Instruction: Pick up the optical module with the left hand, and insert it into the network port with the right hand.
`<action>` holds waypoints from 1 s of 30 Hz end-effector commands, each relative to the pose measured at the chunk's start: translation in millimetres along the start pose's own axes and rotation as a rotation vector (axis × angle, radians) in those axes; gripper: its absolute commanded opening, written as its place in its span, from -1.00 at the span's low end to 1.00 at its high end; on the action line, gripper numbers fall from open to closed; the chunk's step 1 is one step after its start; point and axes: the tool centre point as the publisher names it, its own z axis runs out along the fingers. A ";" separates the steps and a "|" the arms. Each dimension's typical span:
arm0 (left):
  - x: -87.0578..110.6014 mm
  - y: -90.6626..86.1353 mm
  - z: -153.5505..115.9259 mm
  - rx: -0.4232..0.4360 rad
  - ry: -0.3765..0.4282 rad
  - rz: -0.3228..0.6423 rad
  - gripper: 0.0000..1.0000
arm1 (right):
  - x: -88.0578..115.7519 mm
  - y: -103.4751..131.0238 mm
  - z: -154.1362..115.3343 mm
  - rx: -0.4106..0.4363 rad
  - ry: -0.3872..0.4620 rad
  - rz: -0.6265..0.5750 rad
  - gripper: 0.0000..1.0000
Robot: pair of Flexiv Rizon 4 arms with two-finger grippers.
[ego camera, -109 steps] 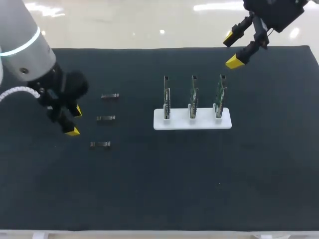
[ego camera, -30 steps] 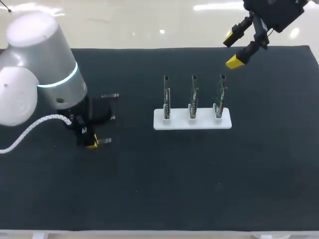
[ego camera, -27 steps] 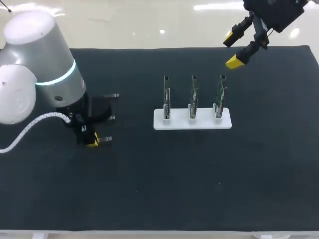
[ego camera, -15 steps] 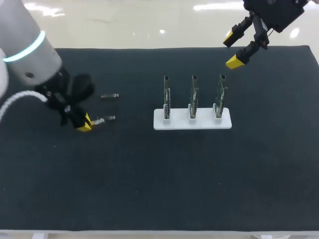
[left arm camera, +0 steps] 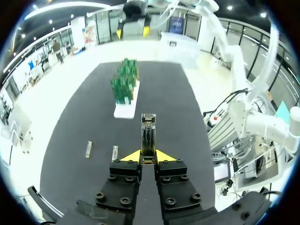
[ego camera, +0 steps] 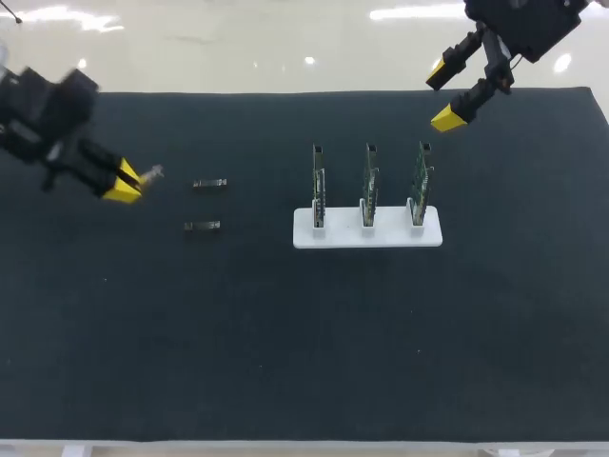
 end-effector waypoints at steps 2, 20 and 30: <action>2.5 -8.9 -36.7 -0.040 -0.279 0.045 -1.00 | 0.0 -0.8 0.3 -0.002 -0.002 -0.001 1.00; 0.8 1.8 -56.4 -0.010 -0.483 0.025 -1.00 | 0.0 -0.8 0.3 -0.002 -0.002 -0.001 1.00; 0.8 1.8 -56.4 -0.010 -0.483 0.025 -1.00 | 0.0 -0.8 0.3 -0.002 -0.002 -0.001 1.00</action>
